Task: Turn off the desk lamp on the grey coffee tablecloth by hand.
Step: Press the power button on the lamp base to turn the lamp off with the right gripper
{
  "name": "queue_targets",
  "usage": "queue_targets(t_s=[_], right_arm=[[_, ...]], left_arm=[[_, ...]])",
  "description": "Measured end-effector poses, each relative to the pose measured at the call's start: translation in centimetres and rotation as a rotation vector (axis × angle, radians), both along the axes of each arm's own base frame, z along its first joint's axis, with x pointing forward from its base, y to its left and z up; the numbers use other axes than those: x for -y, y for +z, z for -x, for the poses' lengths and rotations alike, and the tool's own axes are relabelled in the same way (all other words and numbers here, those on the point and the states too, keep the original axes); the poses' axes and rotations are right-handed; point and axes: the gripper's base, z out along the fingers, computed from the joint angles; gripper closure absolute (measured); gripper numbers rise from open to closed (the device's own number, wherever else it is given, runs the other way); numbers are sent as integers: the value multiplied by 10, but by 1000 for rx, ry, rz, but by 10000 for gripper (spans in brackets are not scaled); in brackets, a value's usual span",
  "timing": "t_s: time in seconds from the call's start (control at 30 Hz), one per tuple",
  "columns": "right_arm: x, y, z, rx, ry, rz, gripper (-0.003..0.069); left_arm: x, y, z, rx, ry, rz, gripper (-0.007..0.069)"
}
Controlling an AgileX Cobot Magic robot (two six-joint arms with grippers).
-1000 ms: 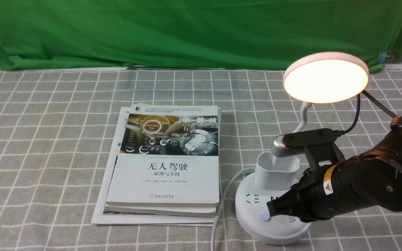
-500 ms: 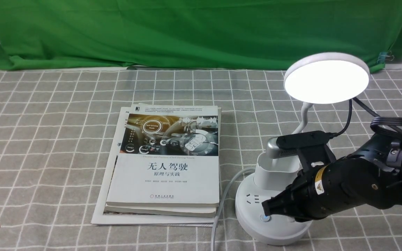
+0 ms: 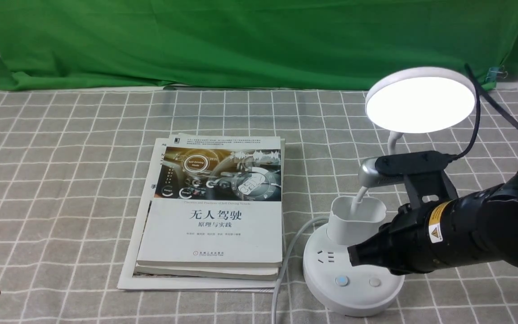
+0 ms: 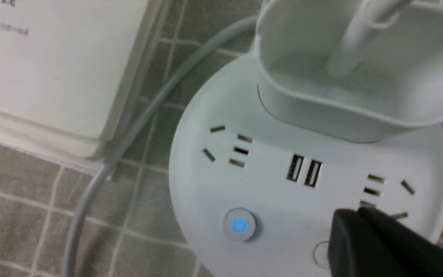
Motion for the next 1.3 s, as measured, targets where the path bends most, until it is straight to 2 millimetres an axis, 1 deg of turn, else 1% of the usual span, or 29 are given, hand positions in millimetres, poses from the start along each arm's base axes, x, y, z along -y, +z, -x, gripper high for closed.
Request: queue_targets(t_s=[0.1, 0.13, 0.23, 0.33, 0.43, 0.6, 0.7, 0.73, 0.77, 0.8, 0.93, 1.03, 1.23, 1.3], right_arm=[[-1, -7, -2, -21, 0, 15, 614], [-3, -15, -3, -43, 0, 31, 611], [-4, -28, -6, -79, -2, 56, 610], [-5, -33, -7, -93, -12, 60, 609], [-5, -33, -7, -95, -17, 59, 609], [-4, -27, -6, -80, -21, 45, 609], [-2, -10, -3, -34, -24, 9, 600], [-2, -10, -3, -34, -24, 9, 600], [-1, -2, -1, -13, -23, -7, 594], [0, 1, 0, -3, -23, -14, 591], [1, 3, 2, -3, -28, -17, 585], [3, -2, 5, -23, -42, -12, 580], [6, -29, 10, -65, -49, 4, 576], [4, -36, 8, -50, -45, -12, 609]], left_arm=[[0, 0, 0, 0, 0, 0, 624], [0, 0, 0, 0, 0, 0, 624], [0, 0, 0, 0, 0, 0, 624], [0, 0, 0, 0, 0, 0, 624], [0, 0, 0, 0, 0, 0, 624], [0, 0, 0, 0, 0, 0, 624], [0, 0, 0, 0, 0, 0, 624], [0, 0, 0, 0, 0, 0, 624], [0, 0, 0, 0, 0, 0, 624], [0, 0, 0, 0, 0, 0, 624], [0, 0, 0, 0, 0, 0, 624], [0, 0, 0, 0, 0, 0, 624], [0, 0, 0, 0, 0, 0, 624], [0, 0, 0, 0, 0, 0, 624]])
